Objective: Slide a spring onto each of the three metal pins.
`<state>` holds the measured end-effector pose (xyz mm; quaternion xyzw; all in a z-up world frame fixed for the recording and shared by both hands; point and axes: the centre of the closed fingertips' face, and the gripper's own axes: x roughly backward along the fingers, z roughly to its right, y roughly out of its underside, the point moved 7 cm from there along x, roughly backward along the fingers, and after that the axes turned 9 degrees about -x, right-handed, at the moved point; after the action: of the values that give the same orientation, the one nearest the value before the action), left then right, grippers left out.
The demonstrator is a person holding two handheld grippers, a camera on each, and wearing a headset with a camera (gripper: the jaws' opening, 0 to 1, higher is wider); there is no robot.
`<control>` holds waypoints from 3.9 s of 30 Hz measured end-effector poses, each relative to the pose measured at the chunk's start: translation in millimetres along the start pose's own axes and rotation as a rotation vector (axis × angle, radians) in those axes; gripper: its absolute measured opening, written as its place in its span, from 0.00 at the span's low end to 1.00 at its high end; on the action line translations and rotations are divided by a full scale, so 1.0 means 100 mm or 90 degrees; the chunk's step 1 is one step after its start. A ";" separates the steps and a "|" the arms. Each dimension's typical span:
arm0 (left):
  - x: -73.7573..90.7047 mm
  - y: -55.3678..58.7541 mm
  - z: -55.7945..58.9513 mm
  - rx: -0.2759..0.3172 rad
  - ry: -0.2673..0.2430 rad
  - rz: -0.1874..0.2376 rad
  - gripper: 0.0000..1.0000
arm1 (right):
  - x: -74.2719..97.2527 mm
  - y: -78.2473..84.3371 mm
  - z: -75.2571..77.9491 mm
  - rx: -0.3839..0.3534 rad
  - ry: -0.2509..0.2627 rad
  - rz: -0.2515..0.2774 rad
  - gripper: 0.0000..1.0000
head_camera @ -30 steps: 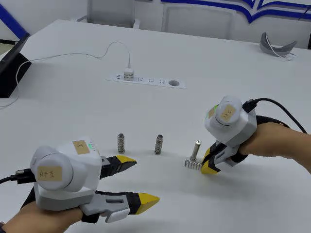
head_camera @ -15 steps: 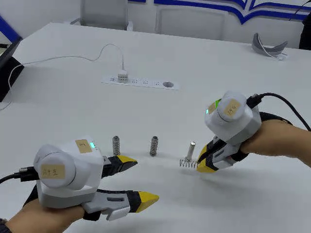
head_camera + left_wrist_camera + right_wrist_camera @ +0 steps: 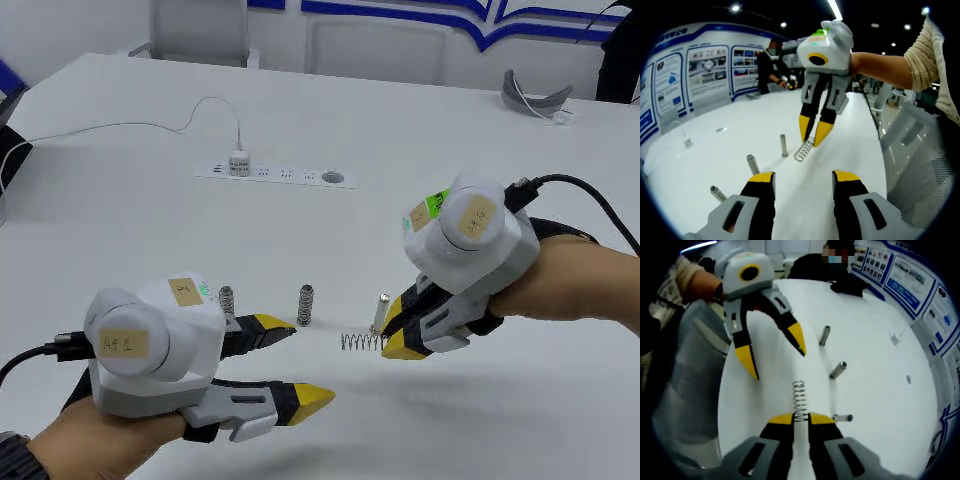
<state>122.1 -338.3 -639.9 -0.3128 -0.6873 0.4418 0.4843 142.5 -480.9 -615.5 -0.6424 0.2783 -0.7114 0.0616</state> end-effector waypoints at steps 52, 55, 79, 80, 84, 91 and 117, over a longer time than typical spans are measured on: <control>-0.05 -0.10 0.08 -0.076 0.026 0.003 0.11 | 0.24 -0.60 -0.40 0.151 -0.034 0.040 0.12; -0.05 -0.10 0.09 -0.077 0.026 0.004 0.11 | 0.24 -0.65 -0.41 0.155 -0.035 0.047 0.12; -0.07 -0.11 0.12 -0.081 0.035 0.012 0.11 | 0.18 -0.70 -0.45 0.137 -0.049 0.017 0.16; -0.06 -0.11 0.12 -0.081 0.035 0.012 0.11 | 0.18 -0.70 -0.45 0.136 -0.050 0.016 0.16; -0.06 -0.13 0.12 -0.081 0.033 0.018 0.11 | 0.15 -0.69 -0.45 0.131 -0.054 0.014 0.16; -0.06 -0.16 0.11 -0.084 0.030 0.022 0.11 | 0.10 -0.66 -0.44 0.121 -0.062 0.003 0.14; -0.04 -0.13 0.09 -0.060 0.021 0.023 0.24 | 0.15 -0.63 -0.33 0.105 -0.048 0.008 0.12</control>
<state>114.6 -350.2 -631.5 -0.3545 -0.6935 0.4124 0.4725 125.6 -424.2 -572.6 -0.6597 0.2202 -0.7067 0.1295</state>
